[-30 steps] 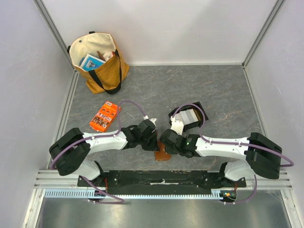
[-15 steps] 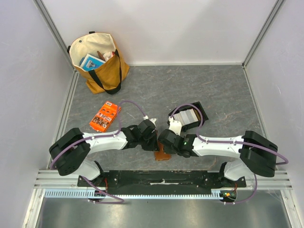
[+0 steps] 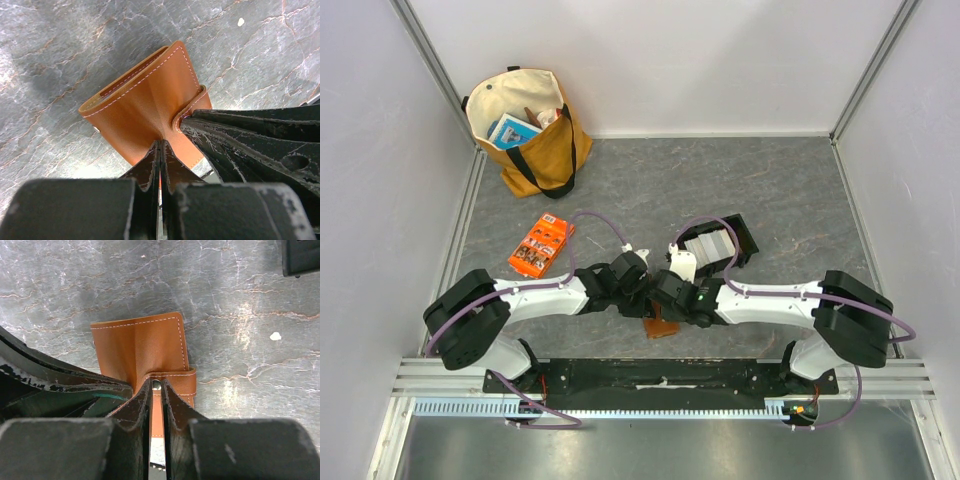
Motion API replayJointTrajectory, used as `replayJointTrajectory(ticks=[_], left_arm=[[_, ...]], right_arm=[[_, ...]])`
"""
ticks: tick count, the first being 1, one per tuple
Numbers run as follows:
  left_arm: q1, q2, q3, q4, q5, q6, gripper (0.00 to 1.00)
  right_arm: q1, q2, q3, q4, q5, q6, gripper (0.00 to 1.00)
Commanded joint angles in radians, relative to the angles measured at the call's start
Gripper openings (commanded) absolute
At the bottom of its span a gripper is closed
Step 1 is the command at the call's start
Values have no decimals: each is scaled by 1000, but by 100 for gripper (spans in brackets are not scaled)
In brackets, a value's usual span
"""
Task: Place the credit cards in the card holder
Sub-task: Close the card holder at the center of the board.
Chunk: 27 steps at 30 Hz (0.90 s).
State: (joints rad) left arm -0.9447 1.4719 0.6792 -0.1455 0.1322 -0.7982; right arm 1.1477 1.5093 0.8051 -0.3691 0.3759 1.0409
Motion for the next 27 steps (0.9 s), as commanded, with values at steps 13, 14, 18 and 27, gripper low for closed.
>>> replayJointTrajectory(ticks=[13,14,18,27], left_arm=[[-6,5,2,-39,-22,-4,2],[-6,5,0,-37,-22,-9,2],[-6,7,-1,-26,-20,-18,2],[-6,7,0,-26,-16,-16,2]], right_arm=[[0,66,-17,-128,20,-10,19],[0,66,-17,-126,18,-9,20],[-2,68,-15,-126,17,-10,20],[0,26,-24,-94,-5,-10,22]])
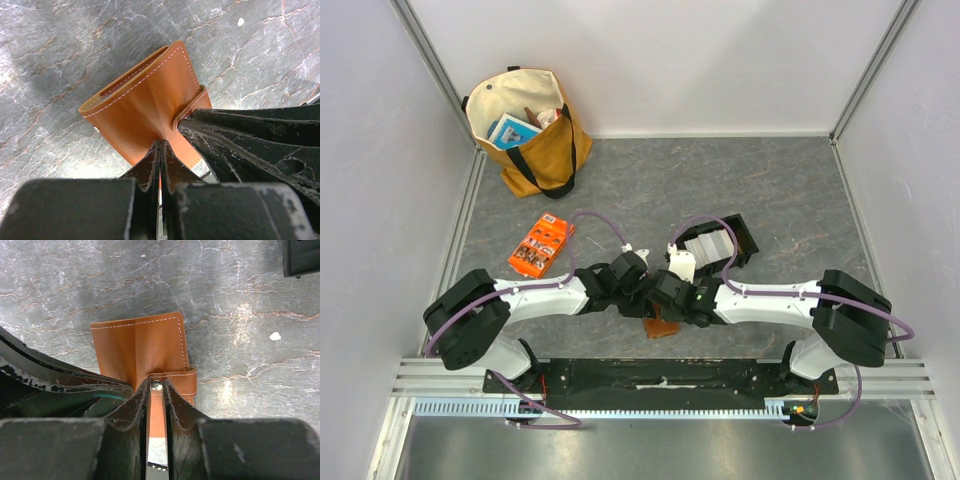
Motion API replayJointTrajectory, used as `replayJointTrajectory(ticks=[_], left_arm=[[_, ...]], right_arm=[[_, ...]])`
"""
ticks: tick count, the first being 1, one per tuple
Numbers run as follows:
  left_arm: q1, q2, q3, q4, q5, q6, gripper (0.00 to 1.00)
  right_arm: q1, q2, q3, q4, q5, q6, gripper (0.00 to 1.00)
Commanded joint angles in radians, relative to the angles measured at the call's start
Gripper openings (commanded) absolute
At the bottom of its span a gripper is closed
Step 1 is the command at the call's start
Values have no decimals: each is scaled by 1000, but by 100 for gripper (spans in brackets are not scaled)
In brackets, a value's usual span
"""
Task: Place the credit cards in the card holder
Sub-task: Close the card holder at the center of the board, then reset both arms
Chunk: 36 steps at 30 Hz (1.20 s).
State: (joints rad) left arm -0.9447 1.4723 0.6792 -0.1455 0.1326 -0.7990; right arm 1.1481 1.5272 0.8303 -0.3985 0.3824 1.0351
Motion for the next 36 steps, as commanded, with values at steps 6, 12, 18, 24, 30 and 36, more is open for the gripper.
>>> replayJointTrajectory(ticks=[6,12,18,24,30,36], left_arm=[[-5,-69,-29,-29,-88,-37,2],[-6,-159,-44,-48,-165,-42,14],[-6,-222,-52,-63,-209,-42,36],[-6,-294,-56,-114,-306,-54,51],[-6,-343,-63,-166,-378,-72,62],[-5,-346,-40,-242,-448,-82,85]], right_arm=[[-1,-48,-62,-20,-20,-33,28],[-2,-108,-56,-5,26,-58,41],[-5,-182,-62,-2,82,-75,63],[-10,-248,-95,-3,124,-72,75],[-17,-329,-152,-5,161,-47,94],[-53,-413,-192,-20,200,-27,98]])
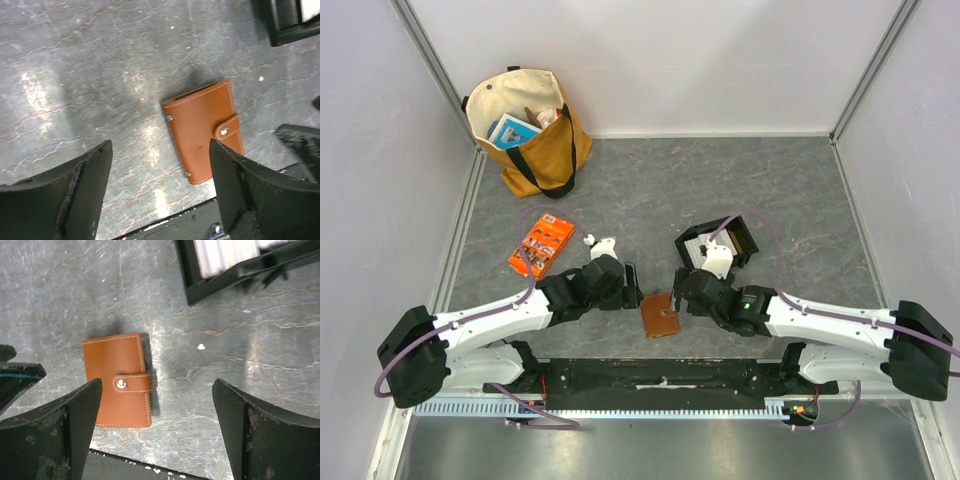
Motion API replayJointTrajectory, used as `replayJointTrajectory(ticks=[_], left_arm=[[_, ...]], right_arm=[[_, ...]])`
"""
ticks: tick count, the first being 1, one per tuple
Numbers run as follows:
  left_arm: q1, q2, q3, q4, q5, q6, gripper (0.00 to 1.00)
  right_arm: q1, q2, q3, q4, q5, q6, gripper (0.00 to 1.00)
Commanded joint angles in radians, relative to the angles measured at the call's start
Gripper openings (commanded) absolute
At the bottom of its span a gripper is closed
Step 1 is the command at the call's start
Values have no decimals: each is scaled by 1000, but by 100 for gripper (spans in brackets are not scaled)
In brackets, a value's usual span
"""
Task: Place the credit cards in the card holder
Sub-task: Reset both arms
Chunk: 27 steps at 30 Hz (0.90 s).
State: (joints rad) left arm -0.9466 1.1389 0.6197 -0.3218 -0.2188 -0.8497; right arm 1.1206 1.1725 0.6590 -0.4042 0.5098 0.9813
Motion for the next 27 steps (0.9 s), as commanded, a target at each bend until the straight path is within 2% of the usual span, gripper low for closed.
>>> replayJointTrajectory(ticks=[1,4,7,11,16,23,27], left_arm=[[-1,-11,28,-78,-108,-31,89],[18,5,63,-129,-126,-15,90],[83,15,83,-177,-107,14,91],[292,-59,55,-175,-7,84,92],[512,-200,40,-183,71,170,93],[534,-271,35,-175,81,150,93],[534,-274,29,-168,42,159,93]], right_arm=[[-33,-69,-24,-21,82,26,98],[-65,-108,-30,-60,117,42,98],[-114,-152,-30,-102,144,48,98],[-232,-230,-30,-120,142,4,98],[-462,-286,7,-117,82,-102,98],[-749,-267,87,-99,76,-263,98],[-786,-310,30,39,160,-377,98]])
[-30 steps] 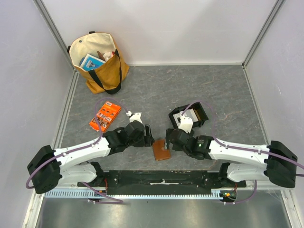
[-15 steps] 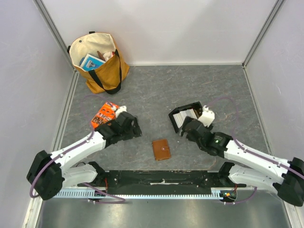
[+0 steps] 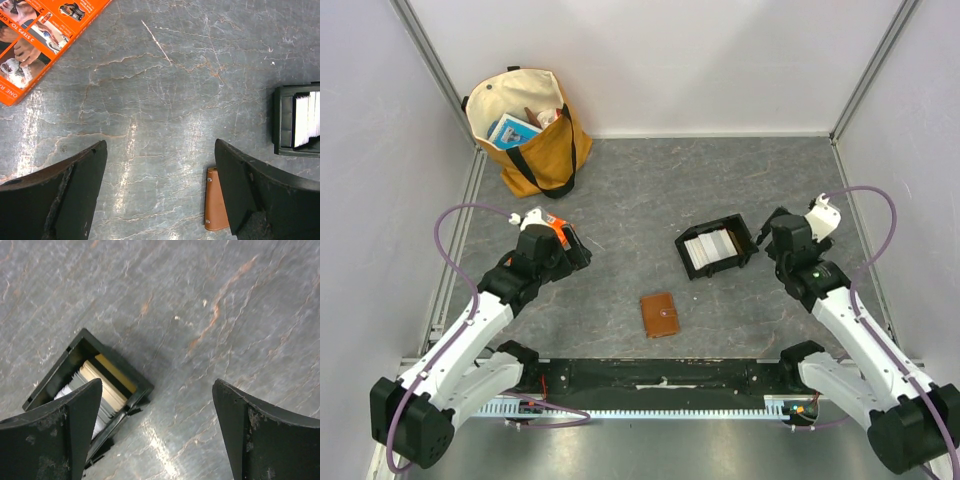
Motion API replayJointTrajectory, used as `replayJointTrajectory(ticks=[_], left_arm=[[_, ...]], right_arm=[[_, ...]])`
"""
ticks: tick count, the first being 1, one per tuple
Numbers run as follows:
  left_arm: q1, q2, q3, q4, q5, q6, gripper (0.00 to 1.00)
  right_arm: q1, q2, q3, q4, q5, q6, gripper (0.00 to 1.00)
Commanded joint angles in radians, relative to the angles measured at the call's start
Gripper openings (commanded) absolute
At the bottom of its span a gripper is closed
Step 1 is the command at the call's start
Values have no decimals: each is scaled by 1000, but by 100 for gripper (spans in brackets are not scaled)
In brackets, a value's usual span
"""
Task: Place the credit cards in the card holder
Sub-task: Reset both arms
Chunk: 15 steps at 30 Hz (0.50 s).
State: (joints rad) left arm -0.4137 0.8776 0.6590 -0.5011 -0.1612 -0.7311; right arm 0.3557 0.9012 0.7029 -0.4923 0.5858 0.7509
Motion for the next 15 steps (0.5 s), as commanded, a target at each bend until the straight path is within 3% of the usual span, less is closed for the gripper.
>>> replayJointTrajectory(ticks=[1,10,15], left_arm=[[3,-12,-10,13,-21,48,93],[1,6,2,30,-96,47,94],[1,6,5,55,-162,58,94]], right_arm=[[-21,-47,-38,180,120,-171,98],[-37,80,-195,589,327,-404,98],[-176,122,-299,777,205,-444,98]])
